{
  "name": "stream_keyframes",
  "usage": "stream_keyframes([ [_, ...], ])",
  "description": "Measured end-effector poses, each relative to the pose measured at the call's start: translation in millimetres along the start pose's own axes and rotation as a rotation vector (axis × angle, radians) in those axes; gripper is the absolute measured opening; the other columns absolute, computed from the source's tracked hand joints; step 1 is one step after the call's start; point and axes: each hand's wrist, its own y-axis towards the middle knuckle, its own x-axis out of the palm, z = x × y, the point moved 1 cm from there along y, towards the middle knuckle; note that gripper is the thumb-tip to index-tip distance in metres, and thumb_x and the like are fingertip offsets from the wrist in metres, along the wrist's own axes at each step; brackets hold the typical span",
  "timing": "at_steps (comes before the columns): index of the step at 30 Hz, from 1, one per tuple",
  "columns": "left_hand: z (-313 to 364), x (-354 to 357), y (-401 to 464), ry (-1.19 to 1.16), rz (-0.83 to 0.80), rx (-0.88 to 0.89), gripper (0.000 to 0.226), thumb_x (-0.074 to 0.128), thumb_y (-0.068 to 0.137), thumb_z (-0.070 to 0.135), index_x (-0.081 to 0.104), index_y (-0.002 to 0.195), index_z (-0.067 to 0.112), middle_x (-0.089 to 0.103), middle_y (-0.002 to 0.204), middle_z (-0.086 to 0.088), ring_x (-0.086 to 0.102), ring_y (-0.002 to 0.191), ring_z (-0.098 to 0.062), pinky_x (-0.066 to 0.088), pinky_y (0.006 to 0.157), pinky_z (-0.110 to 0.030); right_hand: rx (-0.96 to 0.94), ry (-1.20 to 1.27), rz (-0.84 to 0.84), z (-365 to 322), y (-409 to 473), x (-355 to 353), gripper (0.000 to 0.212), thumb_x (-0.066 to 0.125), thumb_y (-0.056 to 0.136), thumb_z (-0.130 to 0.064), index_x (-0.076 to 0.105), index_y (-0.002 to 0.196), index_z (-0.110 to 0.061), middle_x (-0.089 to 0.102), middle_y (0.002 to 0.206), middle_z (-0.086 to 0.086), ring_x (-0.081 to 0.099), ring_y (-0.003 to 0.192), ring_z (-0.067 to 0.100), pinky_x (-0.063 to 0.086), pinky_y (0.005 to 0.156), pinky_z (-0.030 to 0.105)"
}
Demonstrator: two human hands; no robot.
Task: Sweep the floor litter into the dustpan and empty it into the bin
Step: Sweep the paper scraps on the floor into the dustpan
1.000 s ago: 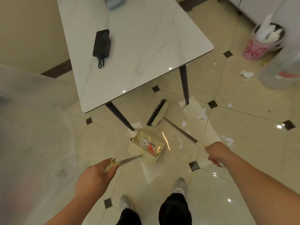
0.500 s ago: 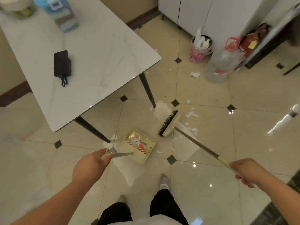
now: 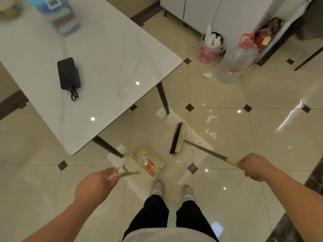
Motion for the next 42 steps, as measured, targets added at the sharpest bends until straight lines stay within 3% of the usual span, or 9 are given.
stream_keyframes([
  [7,-48,-1,7,-0.041,0.010,-0.002,0.039,0.043,0.092,0.070,0.070,0.106,0.046,0.063,0.061,0.009,0.060,0.058,-0.016,0.048,0.049,-0.028,-0.123,-0.142,-0.005,-29,-28,-15,0.031,0.054,0.097,-0.027,0.072,0.105,-0.002,0.066,0.065,0.010,0.048,0.035,0.019,0.039,0.040,0.022],
  [12,-39,-3,8,-0.017,-0.005,-0.013,0.035,0.044,0.095,0.066,0.066,0.089,0.039,0.061,0.060,0.008,0.058,0.056,-0.013,0.048,0.048,-0.028,-0.186,-0.361,-0.035,-65,-16,-4,0.028,0.055,0.094,-0.029,0.074,0.095,-0.009,0.072,0.072,0.011,0.054,0.044,0.019,0.044,0.042,0.022],
  [17,-11,5,2,0.049,-0.007,-0.030,0.040,0.040,0.094,0.070,0.062,0.088,0.037,0.060,0.059,0.007,0.058,0.055,-0.014,0.047,0.047,-0.028,-0.155,-0.548,0.018,-72,6,-23,0.022,0.057,0.092,-0.027,0.068,0.088,-0.008,0.069,0.075,0.007,0.062,0.054,0.020,0.049,0.050,0.026],
  [21,35,11,-1,0.017,0.027,-0.059,0.052,0.027,0.087,0.080,0.061,0.088,0.041,0.061,0.060,0.007,0.059,0.057,-0.014,0.043,0.047,-0.026,-0.162,-0.599,0.164,-46,39,-61,0.015,0.058,0.091,-0.027,0.057,0.079,-0.018,0.064,0.082,0.003,0.065,0.070,0.020,0.057,0.070,0.033],
  [26,127,27,-6,0.006,0.032,-0.073,0.036,0.040,0.096,0.064,0.065,0.090,0.039,0.060,0.059,0.008,0.057,0.055,-0.010,0.042,0.046,-0.026,-0.208,-0.627,0.220,2,89,-116,0.009,0.056,0.088,-0.024,0.060,0.083,-0.019,0.063,0.083,0.002,0.063,0.072,0.020,0.054,0.071,0.033],
  [31,223,43,-3,0.000,0.031,-0.088,0.043,0.036,0.094,0.069,0.068,0.105,0.042,0.061,0.063,0.012,0.059,0.059,-0.011,0.043,0.050,-0.026,-0.257,-0.600,0.184,71,117,-176,0.013,0.052,0.094,-0.025,0.063,0.091,-0.019,0.063,0.087,0.000,0.061,0.075,0.018,0.049,0.064,0.029],
  [35,296,50,11,0.024,0.004,-0.067,0.039,0.040,0.098,0.063,0.067,0.116,0.041,0.063,0.072,0.011,0.058,0.067,-0.015,0.044,0.056,-0.030,-0.270,-0.524,0.242,152,127,-216,0.024,0.048,0.096,-0.032,0.067,0.108,-0.025,0.066,0.090,-0.003,0.063,0.076,0.016,0.048,0.059,0.029],
  [38,335,54,21,0.027,-0.006,-0.035,0.043,0.039,0.098,0.064,0.069,0.114,0.037,0.066,0.076,0.009,0.060,0.069,-0.016,0.051,0.060,-0.032,-0.240,-0.383,0.305,205,134,-225,0.033,0.047,0.098,-0.039,0.061,0.124,-0.024,0.065,0.097,-0.003,0.061,0.079,0.016,0.050,0.063,0.031],
  [42,366,57,30,0.049,-0.016,0.014,0.043,0.042,0.095,0.067,0.068,0.114,0.039,0.067,0.077,0.008,0.062,0.071,-0.017,0.055,0.063,-0.034,-0.128,-0.252,0.320,237,156,-216,0.032,0.044,0.099,-0.041,0.064,0.109,-0.019,0.062,0.086,-0.001,0.060,0.073,0.019,0.053,0.068,0.034],
])
